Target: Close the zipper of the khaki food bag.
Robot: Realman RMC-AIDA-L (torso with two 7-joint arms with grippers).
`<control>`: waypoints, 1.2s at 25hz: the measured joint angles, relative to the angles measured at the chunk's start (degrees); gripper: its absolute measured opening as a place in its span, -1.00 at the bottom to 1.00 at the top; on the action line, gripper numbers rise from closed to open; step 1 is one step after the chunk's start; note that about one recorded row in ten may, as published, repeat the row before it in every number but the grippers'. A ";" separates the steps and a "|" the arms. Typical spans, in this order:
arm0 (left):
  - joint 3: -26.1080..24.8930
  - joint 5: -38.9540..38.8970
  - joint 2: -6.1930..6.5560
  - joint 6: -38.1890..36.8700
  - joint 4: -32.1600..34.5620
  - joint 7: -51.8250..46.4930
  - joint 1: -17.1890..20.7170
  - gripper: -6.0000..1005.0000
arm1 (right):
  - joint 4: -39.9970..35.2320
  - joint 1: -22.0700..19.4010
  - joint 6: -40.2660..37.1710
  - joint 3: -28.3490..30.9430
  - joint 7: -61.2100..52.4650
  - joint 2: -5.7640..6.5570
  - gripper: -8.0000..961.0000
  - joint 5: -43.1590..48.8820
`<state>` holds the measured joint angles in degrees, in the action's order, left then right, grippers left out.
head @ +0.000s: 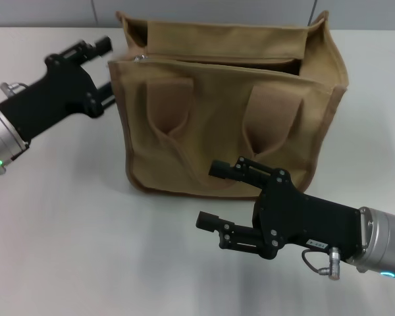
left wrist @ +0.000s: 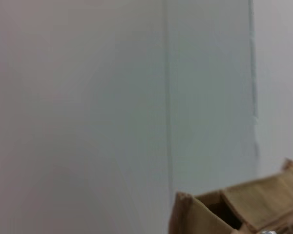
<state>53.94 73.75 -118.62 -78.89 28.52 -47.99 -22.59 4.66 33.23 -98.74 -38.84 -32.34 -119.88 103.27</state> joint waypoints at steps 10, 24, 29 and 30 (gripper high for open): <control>-3.15 0.80 -0.04 -1.04 0.29 -1.74 0.44 0.25 | 0.00 0.14 0.67 -0.01 -0.01 0.00 0.59 0.00; -2.56 -3.44 -0.52 -1.36 -3.41 5.05 0.30 -0.26 | 0.43 -0.24 0.44 -0.01 -0.01 0.00 0.59 0.00; -2.52 -3.67 -0.47 -1.47 -3.76 5.08 0.31 -0.46 | 0.44 -0.53 0.04 -0.01 -0.01 0.00 0.59 0.00; -2.53 -3.72 -0.47 -1.57 -3.77 5.08 0.36 -0.50 | 0.46 -0.54 0.02 -0.01 0.00 0.00 0.59 0.00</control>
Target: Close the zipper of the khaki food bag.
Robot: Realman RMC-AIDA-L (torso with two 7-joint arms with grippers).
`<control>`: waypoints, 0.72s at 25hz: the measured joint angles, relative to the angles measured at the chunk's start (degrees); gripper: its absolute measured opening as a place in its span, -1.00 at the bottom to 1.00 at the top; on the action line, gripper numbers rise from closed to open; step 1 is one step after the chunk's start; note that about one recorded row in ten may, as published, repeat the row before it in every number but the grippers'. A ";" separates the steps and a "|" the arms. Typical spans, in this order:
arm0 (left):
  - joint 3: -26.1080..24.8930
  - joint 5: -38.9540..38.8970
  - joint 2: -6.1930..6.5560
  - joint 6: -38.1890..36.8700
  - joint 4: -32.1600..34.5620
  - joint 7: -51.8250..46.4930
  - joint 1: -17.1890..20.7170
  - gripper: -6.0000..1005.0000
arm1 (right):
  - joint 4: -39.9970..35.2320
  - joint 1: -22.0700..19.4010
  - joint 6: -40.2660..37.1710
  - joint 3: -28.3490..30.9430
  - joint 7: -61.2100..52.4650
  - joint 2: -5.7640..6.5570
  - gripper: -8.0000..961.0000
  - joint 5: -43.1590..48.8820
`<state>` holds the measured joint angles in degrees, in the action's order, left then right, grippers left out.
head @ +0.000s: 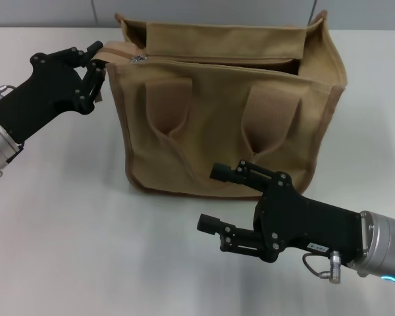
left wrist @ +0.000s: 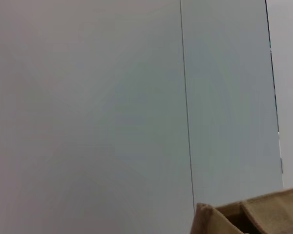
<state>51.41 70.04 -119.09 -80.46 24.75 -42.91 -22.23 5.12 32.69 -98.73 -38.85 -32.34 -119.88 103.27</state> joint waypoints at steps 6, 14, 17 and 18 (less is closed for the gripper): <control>-0.03 -0.08 -0.04 -1.15 -0.04 -0.40 0.00 -0.73 | 0.47 -0.07 -1.16 0.92 -0.25 0.00 0.59 0.00; 0.00 -1.61 0.06 -6.21 0.33 -4.64 -1.10 -0.90 | 0.08 -3.51 -9.68 10.35 -1.69 0.16 0.59 0.00; 0.00 -1.68 0.04 -7.52 0.40 -6.23 -1.84 -0.90 | -0.32 -4.15 -10.29 14.56 -0.42 0.16 0.59 0.00; -0.03 -1.70 0.04 -7.86 0.45 -7.42 -2.20 -0.90 | -0.38 -4.09 -10.35 15.76 0.35 0.16 0.59 0.00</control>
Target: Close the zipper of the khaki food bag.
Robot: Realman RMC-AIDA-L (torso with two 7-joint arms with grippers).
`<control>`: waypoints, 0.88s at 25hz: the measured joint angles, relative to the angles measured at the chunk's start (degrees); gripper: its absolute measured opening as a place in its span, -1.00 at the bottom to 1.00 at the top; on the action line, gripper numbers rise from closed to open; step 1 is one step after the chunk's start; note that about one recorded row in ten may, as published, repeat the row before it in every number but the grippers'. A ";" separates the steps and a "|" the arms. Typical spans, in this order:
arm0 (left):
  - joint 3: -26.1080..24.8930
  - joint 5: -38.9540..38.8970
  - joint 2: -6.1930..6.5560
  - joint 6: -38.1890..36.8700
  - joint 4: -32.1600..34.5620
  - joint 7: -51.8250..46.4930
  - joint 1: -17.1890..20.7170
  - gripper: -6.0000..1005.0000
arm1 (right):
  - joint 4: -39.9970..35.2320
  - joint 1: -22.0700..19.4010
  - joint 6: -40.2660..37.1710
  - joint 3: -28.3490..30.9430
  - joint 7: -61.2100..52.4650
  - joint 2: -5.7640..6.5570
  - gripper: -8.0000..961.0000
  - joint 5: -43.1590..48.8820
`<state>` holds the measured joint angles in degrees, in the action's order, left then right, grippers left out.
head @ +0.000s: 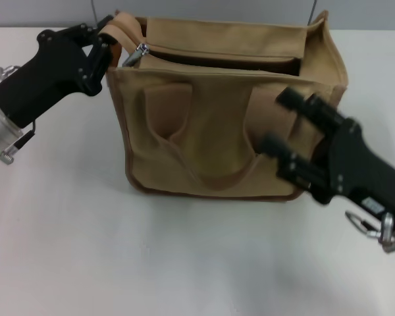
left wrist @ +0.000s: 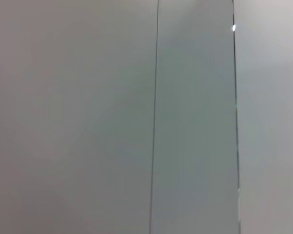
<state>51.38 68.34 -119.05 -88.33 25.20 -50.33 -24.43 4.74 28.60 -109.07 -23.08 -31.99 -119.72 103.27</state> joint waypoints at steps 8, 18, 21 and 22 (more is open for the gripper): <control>1.21 -1.83 -0.10 -3.19 2.00 -4.68 -1.00 -0.89 | -0.31 3.66 0.40 4.42 -9.07 0.16 0.59 0.00; 10.38 -6.79 -0.13 -2.89 3.82 -5.67 -1.25 -0.89 | -4.26 9.08 4.77 4.31 -24.07 0.15 0.59 0.56; 12.55 -8.12 -0.13 -1.97 4.75 -5.67 -1.29 -0.89 | -4.10 10.65 5.50 3.57 -26.81 0.07 0.58 0.72; 12.81 -8.22 -0.13 -1.78 5.10 -5.81 -1.35 -0.89 | -4.08 11.26 6.15 3.08 -28.06 0.06 0.58 0.75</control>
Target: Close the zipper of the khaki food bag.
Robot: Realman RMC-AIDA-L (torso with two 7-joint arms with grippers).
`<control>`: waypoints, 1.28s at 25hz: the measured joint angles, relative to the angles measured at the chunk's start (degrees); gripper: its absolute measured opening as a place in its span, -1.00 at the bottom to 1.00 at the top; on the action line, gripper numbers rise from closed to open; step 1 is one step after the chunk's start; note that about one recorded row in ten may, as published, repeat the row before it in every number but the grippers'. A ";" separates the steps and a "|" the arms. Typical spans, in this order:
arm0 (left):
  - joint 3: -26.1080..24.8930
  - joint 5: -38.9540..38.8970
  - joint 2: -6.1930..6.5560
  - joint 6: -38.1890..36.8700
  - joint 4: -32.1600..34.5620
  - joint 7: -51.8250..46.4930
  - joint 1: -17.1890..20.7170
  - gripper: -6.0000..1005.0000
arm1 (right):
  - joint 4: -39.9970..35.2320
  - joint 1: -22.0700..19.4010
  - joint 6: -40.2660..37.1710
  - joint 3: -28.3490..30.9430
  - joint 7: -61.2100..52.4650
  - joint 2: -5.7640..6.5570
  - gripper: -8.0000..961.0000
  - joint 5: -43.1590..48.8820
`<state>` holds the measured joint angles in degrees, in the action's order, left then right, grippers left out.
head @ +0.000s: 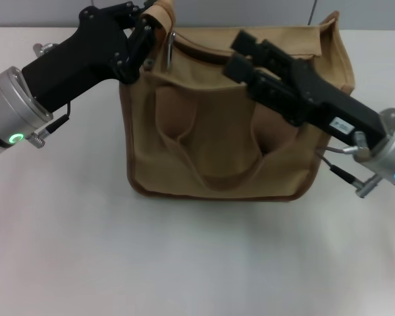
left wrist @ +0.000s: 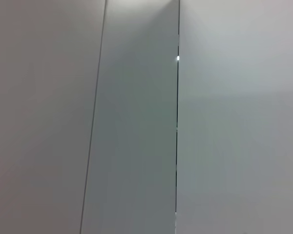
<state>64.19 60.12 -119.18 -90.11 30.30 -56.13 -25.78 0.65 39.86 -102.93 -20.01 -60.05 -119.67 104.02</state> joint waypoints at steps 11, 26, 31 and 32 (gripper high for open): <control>4.38 -2.99 0.01 1.66 3.23 -0.38 -0.74 -0.89 | 2.66 1.94 5.11 -0.10 -3.74 -0.22 0.58 -1.01; 10.08 -6.89 0.00 8.21 6.82 -0.89 -1.79 -0.89 | 4.88 3.62 8.92 0.43 -3.80 -0.22 0.58 -1.13; 10.08 -6.90 0.00 8.27 6.86 -0.91 -1.93 -0.89 | 4.88 3.62 9.04 0.59 -3.78 -0.22 0.58 -1.20; 10.08 -6.90 0.00 8.28 6.86 -0.91 -1.93 -0.89 | 4.88 3.58 9.00 0.62 -3.72 -0.22 0.58 -1.22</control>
<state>74.27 53.22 -119.18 -81.83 37.16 -57.04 -27.72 5.54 43.44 -93.93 -19.39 -63.77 -119.88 102.80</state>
